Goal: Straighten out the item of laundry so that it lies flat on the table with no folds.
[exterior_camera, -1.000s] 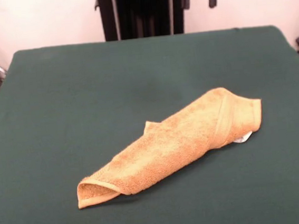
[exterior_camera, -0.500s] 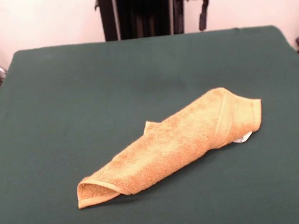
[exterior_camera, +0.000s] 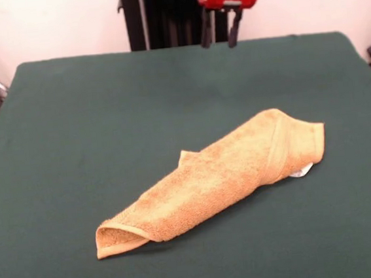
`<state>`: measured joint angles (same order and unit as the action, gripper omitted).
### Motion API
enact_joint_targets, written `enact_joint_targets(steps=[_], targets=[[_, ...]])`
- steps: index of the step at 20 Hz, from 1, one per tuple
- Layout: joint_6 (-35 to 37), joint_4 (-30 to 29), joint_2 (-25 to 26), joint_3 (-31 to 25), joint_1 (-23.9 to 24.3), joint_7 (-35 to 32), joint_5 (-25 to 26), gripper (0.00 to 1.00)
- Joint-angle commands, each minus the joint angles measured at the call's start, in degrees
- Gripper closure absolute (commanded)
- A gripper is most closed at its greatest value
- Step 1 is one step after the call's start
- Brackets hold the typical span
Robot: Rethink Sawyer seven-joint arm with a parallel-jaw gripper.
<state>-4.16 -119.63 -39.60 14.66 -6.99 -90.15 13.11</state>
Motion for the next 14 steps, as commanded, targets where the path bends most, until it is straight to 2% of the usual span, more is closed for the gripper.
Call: enact_joint_targets(steps=[1, 3, 7, 14], targets=[[4.0, 8.3, 3.0, 5.5, -7.9, -7.8, -3.3, 0.00], [4.2, 9.6, 3.8, 6.5, -9.4, -8.0, -3.7, 0.00], [2.9, 14.7, 8.6, 12.8, -15.6, -6.5, -3.4, 0.00], [5.5, 19.9, 11.8, 17.3, -20.3, -5.7, -2.5, 0.00]])
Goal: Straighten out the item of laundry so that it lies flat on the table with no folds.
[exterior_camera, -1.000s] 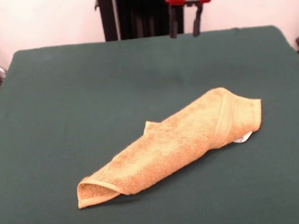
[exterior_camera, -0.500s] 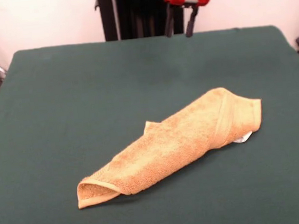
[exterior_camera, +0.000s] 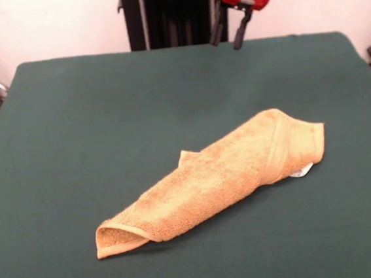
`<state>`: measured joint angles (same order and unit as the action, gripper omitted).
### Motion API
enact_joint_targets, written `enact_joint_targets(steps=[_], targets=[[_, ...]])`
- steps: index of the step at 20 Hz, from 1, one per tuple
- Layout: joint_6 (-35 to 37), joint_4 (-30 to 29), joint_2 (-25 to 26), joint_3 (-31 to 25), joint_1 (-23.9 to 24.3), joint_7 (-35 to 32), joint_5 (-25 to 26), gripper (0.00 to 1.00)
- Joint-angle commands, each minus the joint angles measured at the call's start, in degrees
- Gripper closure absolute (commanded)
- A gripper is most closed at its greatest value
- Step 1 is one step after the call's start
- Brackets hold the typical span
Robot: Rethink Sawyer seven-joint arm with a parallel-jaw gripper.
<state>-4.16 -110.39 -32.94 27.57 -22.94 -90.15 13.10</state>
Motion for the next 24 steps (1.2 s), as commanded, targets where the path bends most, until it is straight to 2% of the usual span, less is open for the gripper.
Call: enact_joint_targets(steps=[1, 6, 10, 17, 24], targets=[[4.9, 11.7, 6.2, 5.6, -5.2, -5.3, -2.1, 0.00], [-0.1, 15.9, 12.5, 13.6, -10.7, -6.3, -3.4, 0.00], [-0.8, 18.5, 14.9, 13.9, -10.5, -6.6, -3.0, 0.00], [-4.3, 22.2, 17.3, 10.8, -5.1, -6.1, -0.5, 0.00], [-0.7, 22.4, 17.1, -0.2, 2.1, -7.5, -0.2, 0.00]])
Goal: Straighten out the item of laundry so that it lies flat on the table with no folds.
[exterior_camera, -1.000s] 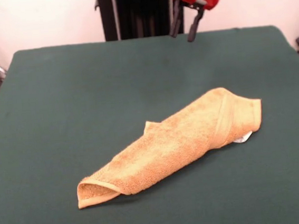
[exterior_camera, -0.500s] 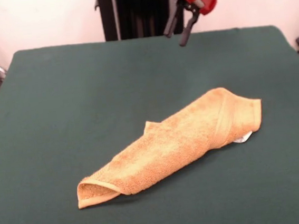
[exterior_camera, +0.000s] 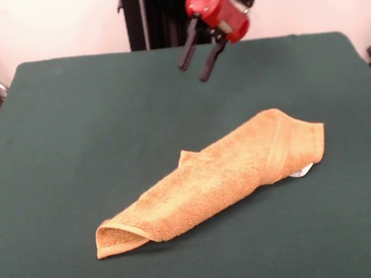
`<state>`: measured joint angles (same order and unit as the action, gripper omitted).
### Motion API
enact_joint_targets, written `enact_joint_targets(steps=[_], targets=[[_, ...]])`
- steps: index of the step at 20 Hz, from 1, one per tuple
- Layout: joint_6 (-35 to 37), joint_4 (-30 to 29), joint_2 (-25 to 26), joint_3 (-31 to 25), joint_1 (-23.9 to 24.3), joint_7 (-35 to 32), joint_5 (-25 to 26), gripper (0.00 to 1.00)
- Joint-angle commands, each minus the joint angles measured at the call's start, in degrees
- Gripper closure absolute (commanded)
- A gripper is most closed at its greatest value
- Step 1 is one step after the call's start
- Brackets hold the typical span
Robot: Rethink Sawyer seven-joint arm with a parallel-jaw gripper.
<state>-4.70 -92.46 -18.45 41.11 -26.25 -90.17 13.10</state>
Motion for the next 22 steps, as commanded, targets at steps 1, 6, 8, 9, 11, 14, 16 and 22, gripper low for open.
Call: enact_joint_targets(steps=[1, 6, 8, 9, 11, 14, 16, 22], targets=[[-0.1, 4.2, 2.7, -15.5, 6.7, -7.3, 0.3, 0.00], [1.6, 2.4, 1.7, -23.7, 12.0, -6.7, 1.6, 0.00], [0.8, 2.2, 2.3, -24.4, 12.2, -7.5, 1.0, 0.00], [0.5, 2.4, 2.6, -24.1, 11.9, -7.8, 0.7, 0.00], [1.1, 3.2, 3.3, -24.0, 11.3, -7.3, 0.6, 0.00], [1.9, 3.7, 3.5, -24.8, 11.1, -7.3, -0.1, 0.00], [2.1, 3.1, 3.1, -26.8, 12.2, -8.1, -0.6, 0.00], [3.3, 3.1, 2.9, -28.6, 11.8, -9.3, -2.4, 0.00]])
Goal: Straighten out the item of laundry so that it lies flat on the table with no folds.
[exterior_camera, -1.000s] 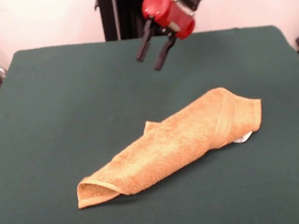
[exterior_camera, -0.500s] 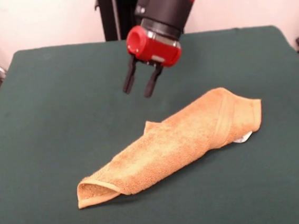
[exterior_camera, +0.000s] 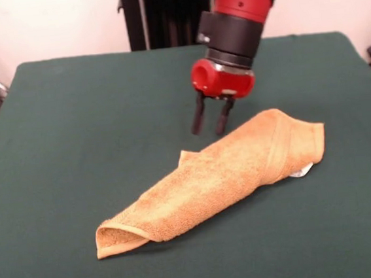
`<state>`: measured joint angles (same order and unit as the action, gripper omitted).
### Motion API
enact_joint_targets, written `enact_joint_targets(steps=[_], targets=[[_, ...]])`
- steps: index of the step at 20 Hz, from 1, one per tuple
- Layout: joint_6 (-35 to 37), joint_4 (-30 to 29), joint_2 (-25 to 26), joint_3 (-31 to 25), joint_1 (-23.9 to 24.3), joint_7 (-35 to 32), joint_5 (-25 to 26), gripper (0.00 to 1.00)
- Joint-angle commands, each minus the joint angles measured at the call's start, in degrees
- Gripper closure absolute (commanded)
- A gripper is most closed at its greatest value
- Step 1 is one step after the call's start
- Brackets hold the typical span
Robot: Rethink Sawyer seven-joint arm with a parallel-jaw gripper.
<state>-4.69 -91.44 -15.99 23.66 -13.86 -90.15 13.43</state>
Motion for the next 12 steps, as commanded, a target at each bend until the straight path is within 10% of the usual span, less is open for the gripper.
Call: enact_joint_targets(steps=[1, 12], targets=[[3.4, 2.2, 0.4, -11.7, -0.4, -9.3, -2.8, 0.00], [4.6, 7.4, 5.0, -10.3, -4.4, -10.4, -7.0, 0.00]])
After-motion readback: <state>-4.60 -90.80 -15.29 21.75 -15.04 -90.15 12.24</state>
